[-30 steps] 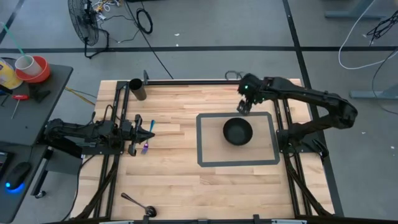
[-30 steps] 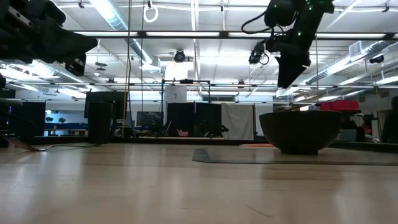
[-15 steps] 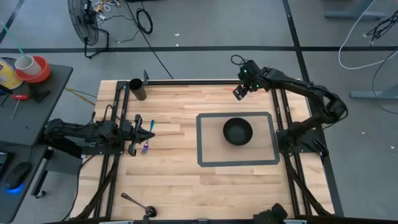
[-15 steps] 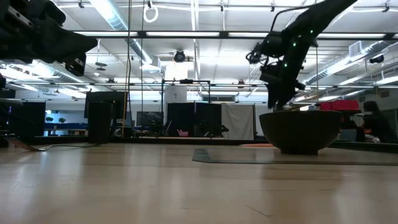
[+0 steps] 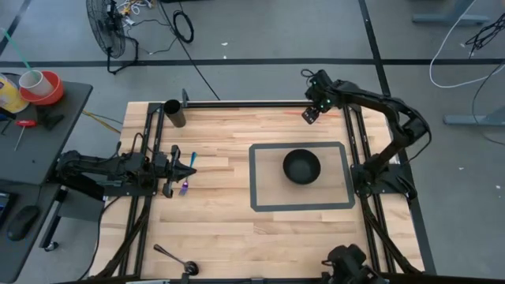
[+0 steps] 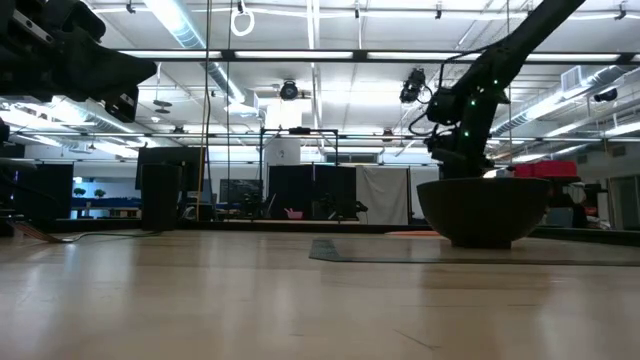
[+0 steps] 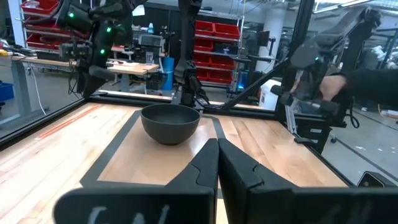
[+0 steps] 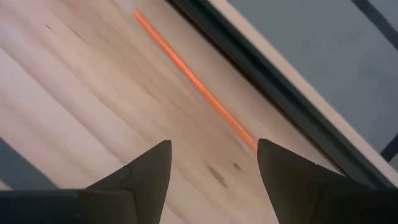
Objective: Pick & Place Utensil
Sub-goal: Move the orange straw to the middle of the table
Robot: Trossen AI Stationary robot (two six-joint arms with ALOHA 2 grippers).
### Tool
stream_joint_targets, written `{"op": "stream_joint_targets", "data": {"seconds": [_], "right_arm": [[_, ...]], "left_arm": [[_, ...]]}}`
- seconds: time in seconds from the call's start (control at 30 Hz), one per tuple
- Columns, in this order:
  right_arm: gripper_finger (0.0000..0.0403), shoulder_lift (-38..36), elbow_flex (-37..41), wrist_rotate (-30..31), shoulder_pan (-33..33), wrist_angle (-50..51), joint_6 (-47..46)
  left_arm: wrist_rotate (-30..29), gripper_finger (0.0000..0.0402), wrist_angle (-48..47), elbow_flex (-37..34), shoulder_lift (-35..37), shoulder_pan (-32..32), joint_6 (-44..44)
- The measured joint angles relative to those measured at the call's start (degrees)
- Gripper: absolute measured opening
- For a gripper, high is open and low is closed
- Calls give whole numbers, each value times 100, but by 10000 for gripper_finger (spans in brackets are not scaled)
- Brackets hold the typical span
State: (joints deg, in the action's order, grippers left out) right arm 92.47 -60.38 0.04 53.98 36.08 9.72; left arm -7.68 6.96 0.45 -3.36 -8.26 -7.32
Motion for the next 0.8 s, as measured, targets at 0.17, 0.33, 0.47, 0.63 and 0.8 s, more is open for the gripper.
{"op": "stream_joint_targets", "data": {"seconds": [0.17, 0.33, 0.47, 0.63, 0.8], "right_arm": [[240, 518, 0, 151, 106, -339, 312], [239, 977, -86, 395, 246, -656, 419], [232, 1220, -222, 244, 450, -659, 452], [216, 1374, -247, -39, 592, -477, 617], [199, 1377, -256, -111, 586, -252, 798]], "left_arm": [[-1, 14, 2, 1, 0, 0, 1], [1, 14, 1, 1, 0, 0, 0], [2, 14, 2, 1, 0, -2, 1], [1, 14, 2, 0, 0, 0, 1], [0, 14, 0, 0, 0, 0, 1]]}}
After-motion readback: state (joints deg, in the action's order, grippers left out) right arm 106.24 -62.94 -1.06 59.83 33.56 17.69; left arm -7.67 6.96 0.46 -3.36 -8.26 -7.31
